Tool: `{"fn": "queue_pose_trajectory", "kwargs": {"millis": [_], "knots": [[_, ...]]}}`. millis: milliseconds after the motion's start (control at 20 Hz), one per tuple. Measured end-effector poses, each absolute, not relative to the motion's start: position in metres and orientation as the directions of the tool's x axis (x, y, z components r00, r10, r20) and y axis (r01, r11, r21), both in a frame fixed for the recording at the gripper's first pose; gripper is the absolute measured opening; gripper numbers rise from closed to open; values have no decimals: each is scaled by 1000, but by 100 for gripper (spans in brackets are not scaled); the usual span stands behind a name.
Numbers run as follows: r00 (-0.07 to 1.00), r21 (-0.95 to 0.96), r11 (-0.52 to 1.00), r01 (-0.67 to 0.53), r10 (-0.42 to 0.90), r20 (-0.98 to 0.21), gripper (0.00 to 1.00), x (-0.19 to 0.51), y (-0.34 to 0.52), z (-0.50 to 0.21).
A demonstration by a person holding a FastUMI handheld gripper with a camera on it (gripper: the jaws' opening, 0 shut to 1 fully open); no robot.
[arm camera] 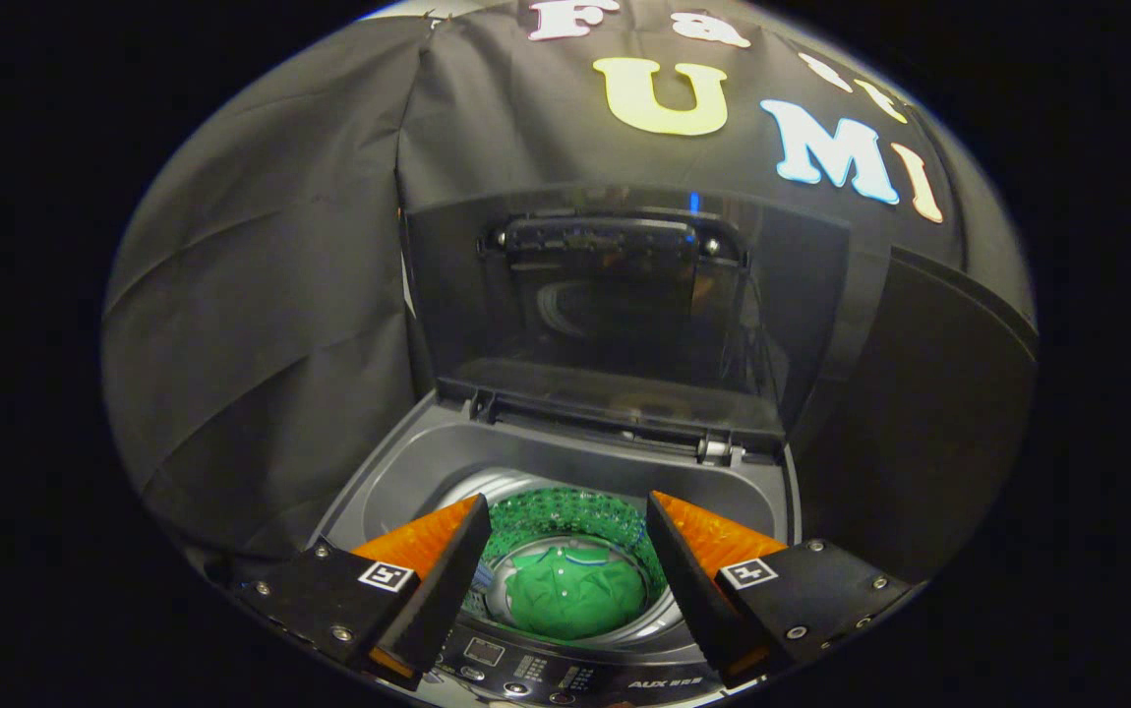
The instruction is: Put the clothes into the washing machine and then close the washing machine lid.
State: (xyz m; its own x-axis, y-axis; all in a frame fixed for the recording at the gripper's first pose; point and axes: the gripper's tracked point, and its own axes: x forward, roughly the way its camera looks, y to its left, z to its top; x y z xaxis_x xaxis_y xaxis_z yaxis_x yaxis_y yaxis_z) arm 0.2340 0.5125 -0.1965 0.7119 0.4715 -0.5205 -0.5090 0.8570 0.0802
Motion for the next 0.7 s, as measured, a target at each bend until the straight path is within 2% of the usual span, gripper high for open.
{"fn": "queue_pose_trajectory", "kwargs": {"millis": [350, 700], "knots": [[845, 76, 875, -477, 481, -232, 97, 266, 513, -96], [879, 102, 889, -446, 456, -141, 97, 310, 521, -38]]}}
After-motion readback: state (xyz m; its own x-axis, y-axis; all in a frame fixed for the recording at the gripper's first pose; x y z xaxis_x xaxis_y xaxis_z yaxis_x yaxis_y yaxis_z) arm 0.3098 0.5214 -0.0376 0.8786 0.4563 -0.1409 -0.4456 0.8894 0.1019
